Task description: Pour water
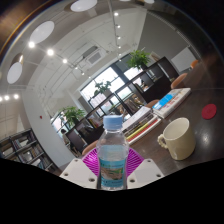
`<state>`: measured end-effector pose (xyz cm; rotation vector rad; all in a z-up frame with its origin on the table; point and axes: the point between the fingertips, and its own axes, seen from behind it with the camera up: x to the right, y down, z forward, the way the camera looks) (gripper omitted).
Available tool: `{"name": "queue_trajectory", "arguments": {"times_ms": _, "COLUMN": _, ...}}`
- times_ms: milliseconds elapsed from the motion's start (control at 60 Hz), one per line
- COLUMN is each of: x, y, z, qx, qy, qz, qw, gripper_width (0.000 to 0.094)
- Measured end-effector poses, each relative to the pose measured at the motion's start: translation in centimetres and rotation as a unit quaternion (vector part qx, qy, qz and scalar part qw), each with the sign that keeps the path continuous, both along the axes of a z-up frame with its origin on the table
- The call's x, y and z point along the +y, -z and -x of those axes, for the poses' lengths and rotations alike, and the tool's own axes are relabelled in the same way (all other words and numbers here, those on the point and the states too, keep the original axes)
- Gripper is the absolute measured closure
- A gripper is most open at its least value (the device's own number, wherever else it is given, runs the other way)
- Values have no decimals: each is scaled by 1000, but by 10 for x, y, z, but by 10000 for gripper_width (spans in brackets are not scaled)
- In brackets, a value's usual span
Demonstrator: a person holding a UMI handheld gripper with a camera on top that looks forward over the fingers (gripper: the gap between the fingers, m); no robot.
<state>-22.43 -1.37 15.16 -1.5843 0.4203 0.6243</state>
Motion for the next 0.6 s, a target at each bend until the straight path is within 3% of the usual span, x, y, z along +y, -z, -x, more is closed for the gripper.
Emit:
{"name": "queue_trajectory", "arguments": {"times_ms": 167, "x": 17, "y": -34, "z": -27, "qx": 264, "qy": 16, "qz": -24, "qw": 964, "gripper_width": 642}}
{"name": "queue_trajectory", "arguments": {"times_ms": 383, "x": 15, "y": -59, "z": -64, "qx": 512, "qy": 36, "qz": -66, "qw": 856, "gripper_width": 645}}
{"name": "queue_trajectory", "arguments": {"times_ms": 600, "x": 11, "y": -46, "z": -98, "qx": 670, "qy": 58, "qz": -95, "qw": 734, "gripper_width": 621}}
